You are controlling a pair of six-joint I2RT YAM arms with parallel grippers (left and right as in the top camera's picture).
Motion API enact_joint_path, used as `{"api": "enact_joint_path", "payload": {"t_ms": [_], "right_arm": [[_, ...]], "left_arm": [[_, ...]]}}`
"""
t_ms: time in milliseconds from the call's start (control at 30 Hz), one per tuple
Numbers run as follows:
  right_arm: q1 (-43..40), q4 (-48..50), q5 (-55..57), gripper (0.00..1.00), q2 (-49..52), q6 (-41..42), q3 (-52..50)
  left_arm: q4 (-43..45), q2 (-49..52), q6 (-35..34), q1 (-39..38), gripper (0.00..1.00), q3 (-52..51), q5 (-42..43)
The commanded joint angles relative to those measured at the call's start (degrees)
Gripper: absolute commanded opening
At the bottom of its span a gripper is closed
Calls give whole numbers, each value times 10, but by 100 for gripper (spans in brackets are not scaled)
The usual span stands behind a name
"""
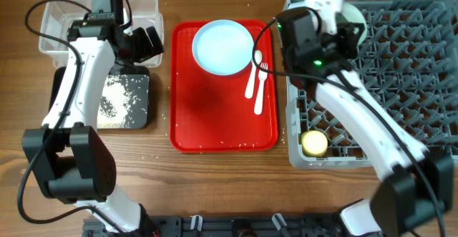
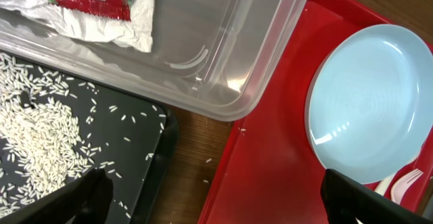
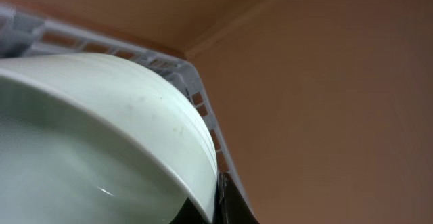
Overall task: Sort waste into correct bins and load items into the dishwasher rack
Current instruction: 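Grasp the edge of the blue plate with the right gripper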
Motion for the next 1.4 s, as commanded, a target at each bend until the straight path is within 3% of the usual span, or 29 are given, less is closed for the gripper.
{"api": "enact_joint_path", "payload": {"t_ms": [0,167,467,533,567,633,800,867,900,967,1033,1067,1233,1367], "right_arm": [[1,27,37,3,66,-141,3],[2,27,28,4,131,-148,3],[79,-49,-57,5,132,-146,3],[103,-49,-108,50,132,-146,3],[108,-48,-111,61,132,-145,3],[112,-46,-111,70,132,-123,3],[116,-28,-155,82,82,-35,16],[115,-1,-279,95,17,21,25],[115,3,-394,100,-17,40,25],[115,-14,-624,100,-66,59,24],[105,-4,-694,100,-61,143,21],[97,4,-724,100,-44,137,18],[36,2,-765,100,49,203,18],[-24,-19,-776,99,84,191,18]], "left_arm": [[0,-12,-1,2,100,7,-5],[0,-12,-1,2,100,7,-5],[0,-12,-1,2,100,7,-5],[0,-12,-1,2,100,7,-5],[0,-12,-1,2,100,7,-5],[0,-12,-1,2,100,7,-5],[0,-12,-1,2,100,7,-5],[0,-12,-1,2,100,7,-5],[0,-12,-1,2,100,7,-5],[0,-12,-1,2,100,7,-5],[0,-12,-1,2,100,7,-5],[0,-12,-1,2,100,7,-5],[0,-12,-1,2,100,7,-5],[0,-12,-1,2,100,7,-5]]}}
